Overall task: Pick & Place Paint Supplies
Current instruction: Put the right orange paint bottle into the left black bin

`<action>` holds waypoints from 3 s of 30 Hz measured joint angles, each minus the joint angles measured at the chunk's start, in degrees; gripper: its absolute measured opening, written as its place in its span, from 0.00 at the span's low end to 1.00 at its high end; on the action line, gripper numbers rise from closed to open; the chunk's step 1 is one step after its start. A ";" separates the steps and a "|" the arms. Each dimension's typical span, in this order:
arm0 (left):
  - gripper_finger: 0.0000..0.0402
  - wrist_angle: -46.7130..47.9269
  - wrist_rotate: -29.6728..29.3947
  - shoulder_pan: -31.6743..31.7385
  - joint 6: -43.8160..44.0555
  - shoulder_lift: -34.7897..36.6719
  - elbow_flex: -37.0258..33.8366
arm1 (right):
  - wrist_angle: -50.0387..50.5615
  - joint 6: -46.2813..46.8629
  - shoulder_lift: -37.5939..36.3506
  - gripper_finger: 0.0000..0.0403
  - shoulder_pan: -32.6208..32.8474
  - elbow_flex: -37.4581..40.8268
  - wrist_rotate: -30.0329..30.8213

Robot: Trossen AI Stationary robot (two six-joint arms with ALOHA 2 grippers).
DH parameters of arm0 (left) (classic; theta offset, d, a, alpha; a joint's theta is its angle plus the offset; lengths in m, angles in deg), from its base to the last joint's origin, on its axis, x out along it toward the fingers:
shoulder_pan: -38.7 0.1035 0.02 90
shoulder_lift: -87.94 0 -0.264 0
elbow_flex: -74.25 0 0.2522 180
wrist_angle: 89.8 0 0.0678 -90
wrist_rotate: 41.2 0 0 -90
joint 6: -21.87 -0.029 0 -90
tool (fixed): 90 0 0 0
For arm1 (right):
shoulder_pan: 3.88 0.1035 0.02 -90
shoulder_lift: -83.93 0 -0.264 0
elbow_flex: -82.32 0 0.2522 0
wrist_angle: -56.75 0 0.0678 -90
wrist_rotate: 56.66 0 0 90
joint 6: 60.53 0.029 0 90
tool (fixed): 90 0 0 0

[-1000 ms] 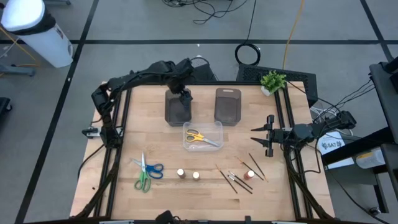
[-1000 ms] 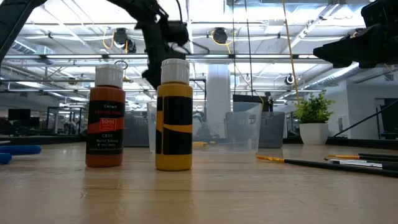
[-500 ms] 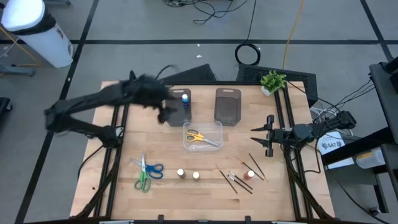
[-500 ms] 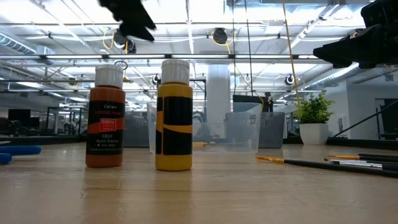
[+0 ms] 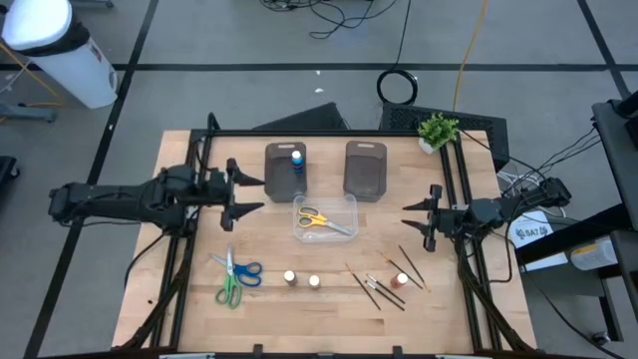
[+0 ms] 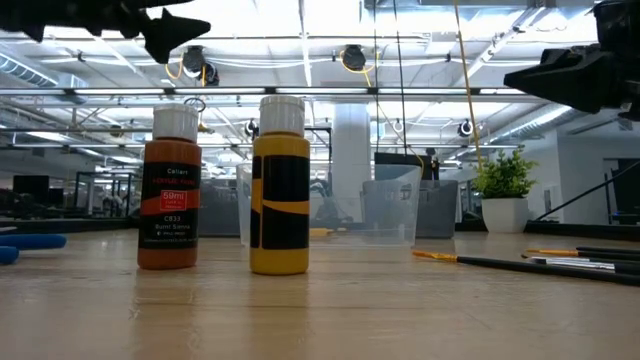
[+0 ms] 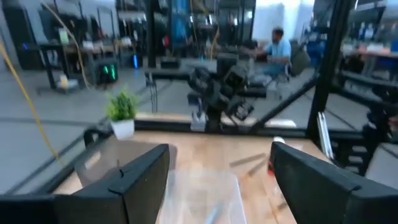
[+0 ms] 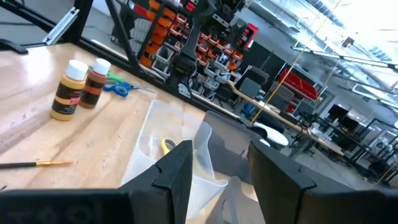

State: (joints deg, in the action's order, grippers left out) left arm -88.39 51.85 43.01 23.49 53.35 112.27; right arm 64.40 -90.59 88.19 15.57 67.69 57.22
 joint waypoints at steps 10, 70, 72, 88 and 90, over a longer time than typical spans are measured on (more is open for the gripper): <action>0.70 -9.34 -2.17 0.12 0.35 -1.10 -6.48 | -11.60 11.27 0.31 0.35 0.00 0.00 -13.59; 0.68 -17.91 -6.17 0.16 6.50 -21.68 -6.40 | 2.85 72.21 46.19 0.72 24.29 -10.10 -9.14; 0.68 -17.95 -6.17 0.16 7.13 -21.66 -6.40 | -0.60 70.56 47.89 0.71 25.59 -10.12 -7.11; 0.68 -17.95 -6.18 0.16 8.17 -21.66 -6.40 | -26.32 58.60 67.39 0.71 27.90 -10.16 -2.84; 0.68 -17.95 -6.17 0.16 8.18 -21.66 -6.40 | -28.66 57.07 69.53 0.70 27.90 -10.16 -2.83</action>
State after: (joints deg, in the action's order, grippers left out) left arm -106.35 45.68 43.17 31.67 31.69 105.87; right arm 35.74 -33.52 157.71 43.48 57.53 54.40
